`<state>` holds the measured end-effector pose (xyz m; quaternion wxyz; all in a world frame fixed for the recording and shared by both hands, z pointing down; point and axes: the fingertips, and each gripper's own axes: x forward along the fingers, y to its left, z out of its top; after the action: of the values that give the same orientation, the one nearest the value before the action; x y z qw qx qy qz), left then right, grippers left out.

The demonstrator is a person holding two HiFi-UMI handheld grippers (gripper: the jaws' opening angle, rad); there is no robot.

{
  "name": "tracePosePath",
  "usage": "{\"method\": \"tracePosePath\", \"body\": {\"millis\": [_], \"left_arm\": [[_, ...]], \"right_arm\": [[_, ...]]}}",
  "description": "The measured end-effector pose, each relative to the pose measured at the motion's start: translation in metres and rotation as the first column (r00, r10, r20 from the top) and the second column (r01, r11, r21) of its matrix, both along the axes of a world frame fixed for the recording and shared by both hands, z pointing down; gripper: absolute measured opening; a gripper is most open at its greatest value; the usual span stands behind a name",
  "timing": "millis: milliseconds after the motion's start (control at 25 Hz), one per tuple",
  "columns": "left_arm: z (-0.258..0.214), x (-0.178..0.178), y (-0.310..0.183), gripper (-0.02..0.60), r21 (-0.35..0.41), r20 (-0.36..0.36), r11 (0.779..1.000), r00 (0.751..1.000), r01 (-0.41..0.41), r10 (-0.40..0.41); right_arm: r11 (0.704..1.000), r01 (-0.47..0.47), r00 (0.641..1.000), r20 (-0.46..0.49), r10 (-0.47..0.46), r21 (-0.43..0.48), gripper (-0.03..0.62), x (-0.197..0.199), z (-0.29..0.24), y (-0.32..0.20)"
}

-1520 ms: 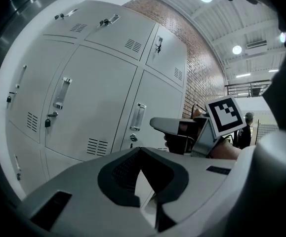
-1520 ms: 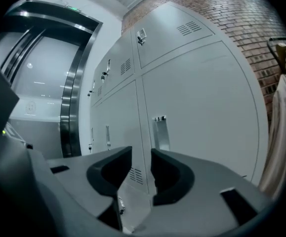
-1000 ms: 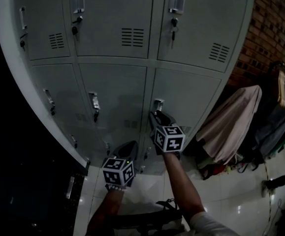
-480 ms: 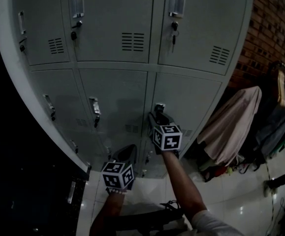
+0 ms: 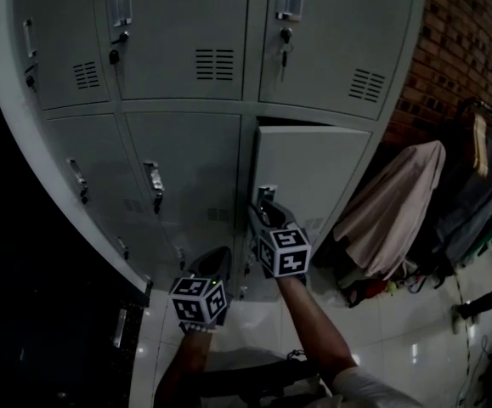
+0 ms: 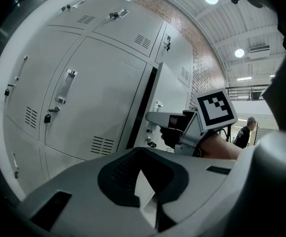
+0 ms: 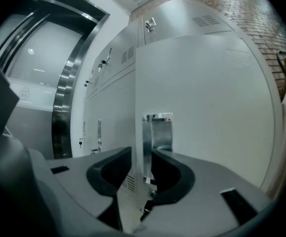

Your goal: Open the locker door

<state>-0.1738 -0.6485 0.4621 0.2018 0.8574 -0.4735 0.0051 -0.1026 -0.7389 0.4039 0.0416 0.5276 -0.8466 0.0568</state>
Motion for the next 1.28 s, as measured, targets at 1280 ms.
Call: {"method": "tracePosePath", "body": {"millis": [1280], "left_arm": [[0.002,0.084,0.088,-0.008,-0.024,0.009,0.999,1.0,-0.022,0.022]], "right_arm": [[0.999,0.019,0.999,-0.035,-0.017,0.042,0.178,0.07,-0.004,0.137]]}}
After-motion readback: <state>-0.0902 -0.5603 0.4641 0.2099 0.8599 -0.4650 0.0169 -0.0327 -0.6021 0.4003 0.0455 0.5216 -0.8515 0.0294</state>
